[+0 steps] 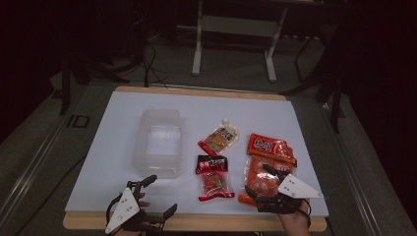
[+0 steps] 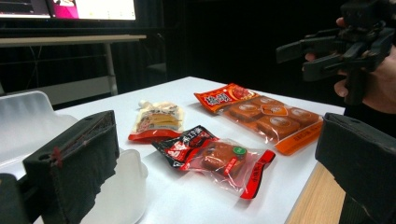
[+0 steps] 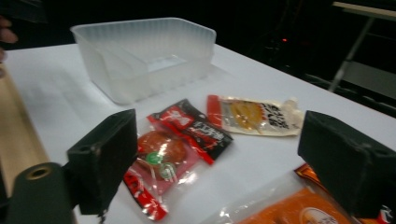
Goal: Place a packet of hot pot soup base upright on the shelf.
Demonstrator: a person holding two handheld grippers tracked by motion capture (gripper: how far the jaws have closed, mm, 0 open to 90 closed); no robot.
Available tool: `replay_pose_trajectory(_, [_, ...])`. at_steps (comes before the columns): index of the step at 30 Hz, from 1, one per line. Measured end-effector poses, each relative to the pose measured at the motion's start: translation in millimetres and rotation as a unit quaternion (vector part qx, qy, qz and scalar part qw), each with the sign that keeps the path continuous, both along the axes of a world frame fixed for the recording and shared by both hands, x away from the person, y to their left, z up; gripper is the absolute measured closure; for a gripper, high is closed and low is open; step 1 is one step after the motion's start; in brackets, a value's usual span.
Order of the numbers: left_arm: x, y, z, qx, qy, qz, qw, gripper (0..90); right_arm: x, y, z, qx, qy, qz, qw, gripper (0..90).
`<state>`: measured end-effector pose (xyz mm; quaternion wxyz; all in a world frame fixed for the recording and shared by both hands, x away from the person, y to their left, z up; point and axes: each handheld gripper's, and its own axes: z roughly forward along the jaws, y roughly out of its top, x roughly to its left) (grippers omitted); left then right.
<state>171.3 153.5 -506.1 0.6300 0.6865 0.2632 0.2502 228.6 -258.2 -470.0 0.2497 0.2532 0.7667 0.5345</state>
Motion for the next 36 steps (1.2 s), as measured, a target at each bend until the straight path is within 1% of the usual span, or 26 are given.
replay_pose_trajectory(1, [0.0, 0.0, 0.0, 0.0, 0.0, 0.0, 1.0, 0.1, 0.0, 0.0, 0.0, 0.0, 0.0, 0.0, 1.0, 11.4])
replay_pose_trajectory(2, [0.1, -0.1, 0.0, -0.001, 0.0, 0.0, 1.0, 0.1, -1.4, 0.8, 0.5, -0.004, 0.006, 0.005, 1.0, 11.3])
replay_pose_trajectory(3, [0.1, -0.1, 0.0, -0.001, 0.0, 0.0, 1.0, 0.1, -1.4, 0.8, 0.5, -0.004, 0.006, 0.005, 1.0, 11.3])
replay_pose_trajectory(4, [0.2, -0.1, 0.1, 0.001, 0.0, -0.001, 1.0, 0.1, -1.8, 1.2, 1.0, -0.003, 0.01, 0.008, 0.9999, 11.3])
replay_pose_trajectory(11, [-0.2, -0.4, 0.2, 0.0, -0.002, -0.005, 1.0, 0.1, -5.9, 2.9, 3.6, -0.001, 0.009, 0.027, 0.9996, 11.1])
replay_pose_trajectory(12, [-0.4, -0.4, 0.2, 0.001, -0.003, -0.005, 1.0, 0.1, -6.6, 3.4, 3.9, -0.002, 0.001, 0.035, 0.9994, 11.2])
replay_pose_trajectory(13, [-0.3, -0.3, 0.5, 0.004, -0.001, -0.01, 0.9999, 0.1, -8.6, 5.3, 5.2, -0.009, -0.015, 0.046, 0.9988, 11.2])
replay_pose_trajectory(16, [-0.5, -0.2, 0.5, 0.002, 0.0, -0.012, 0.9999, 0.1, -10.1, 6.7, 6.5, -0.011, -0.016, 0.05, 0.9986, 11.2])
replay_pose_trajectory(17, [-0.8, -0.4, 1.1, -0.001, 0.003, -0.016, 0.9999, 0.1, -11.3, 8.4, 8.0, -0.014, -0.011, 0.055, 0.9983, 11.2])
replay_pose_trajectory(18, [-0.7, -0.6, 1.7, -0.001, 0.006, -0.014, 0.9999, 0.1, -14.6, 12.3, 13.8, -0.012, 0.006, 0.065, 0.9978, 11.2])
replay_pose_trajectory(19, [-0.7, -0.6, 1.7, -0.001, 0.006, -0.014, 0.9999, 0.1, -14.6, 12.3, 13.8, -0.012, 0.006, 0.065, 0.9978, 11.2])
replay_pose_trajectory(20, [-0.1, 0.0, 1.6, -0.003, 0.005, -0.016, 0.9999, 0.1, -17.7, 13.5, 20.1, -0.006, 0.001, 0.07, 0.9975, 11.2])
replay_pose_trajectory(21, [-0.1, 0.0, 1.6, -0.003, 0.005, -0.016, 0.9999, 0.1, -17.7, 13.5, 20.1, -0.006, 0.001, 0.07, 0.9975, 11.2])
replay_pose_trajectory(22, [-0.1, 0.6, 1.6, -0.004, 0.001, -0.012, 0.9999, 0.1, -18.8, 13.5, 22.8, -0.002, 0.0, 0.075, 0.9972, 11.2])
replay_pose_trajectory(23, [-0.3, 1.6, 2.0, -0.006, -0.002, -0.011, 0.9999, 0.1, -21.4, 13.3, 29.4, -0.001, -0.007, 0.078, 0.9969, 11.1])
replay_pose_trajectory(24, [-0.2, 2.1, 2.2, -0.008, -0.002, -0.011, 0.9999, 0.1, -23.0, 12.5, 35.3, -0.002, -0.013, 0.075, 0.9971, 11.1])
replay_pose_trajectory(26, [0.1, 3.2, 2.5, -0.012, -0.003, -0.01, 0.9999, 0.1, -24.9, 9.2, 44.1, 0.008, -0.014, 0.082, 0.9965, 11.0])
replay_pose_trajectory(27, [0.2, 3.3, 2.6, -0.014, -0.001, -0.012, 0.9998, 0.1, -26.1, 6.8, 50.2, 0.013, -0.016, 0.081, 0.9965, 10.7])
replay_pose_trajectory(29, [0.3, 2.8, 2.9, -0.011, 0.003, -0.014, 0.9998, 0.1, -27.5, 4.1, 58.4, 0.014, -0.019, 0.083, 0.9962, 10.2])
replay_pose_trajectory(30, [-0.1, 2.1, 3.0, -0.008, 0.002, -0.011, 0.9999, 0.1, -28.7, 2.9, 62.7, 0.01, -0.023, 0.078, 0.9966, 10.2])
replay_pose_trajectory(31, [-0.4, 1.4, 3.6, -0.003, 0.004, -0.01, 0.9999, 0.1, -28.8, 1.7, 67.0, 0.006, -0.023, 0.079, 0.9966, 10.2])
replay_pose_trajectory(32, [-0.8, 0.5, 4.2, -0.002, 0.006, -0.012, 0.9999, 0.1, -28.8, 0.3, 70.9, 0.008, -0.023, 0.082, 0.9963, 10.2])
replay_pose_trajectory(33, [-1.3, -0.1, 4.7, -0.002, 0.007, -0.013, 0.9999, 0.1, -29.1, -0.7, 74.3, 0.01, -0.025, 0.079, 0.9965, 10.2])
replay_pose_trajectory(35, [-2.2, -1.3, 5.8, 0.001, 0.008, -0.016, 0.9998, 0.1, -27.5, -2.9, 80.0, 0.008, -0.025, 0.083, 0.9962, 10.2])
replay_pose_trajectory(36, [-2.7, -1.8, 6.0, 0.001, 0.009, -0.017, 0.9998, 0.1, -27.1, -3.8, 82.4, 0.009, -0.027, 0.078, 0.9966, 10.2])
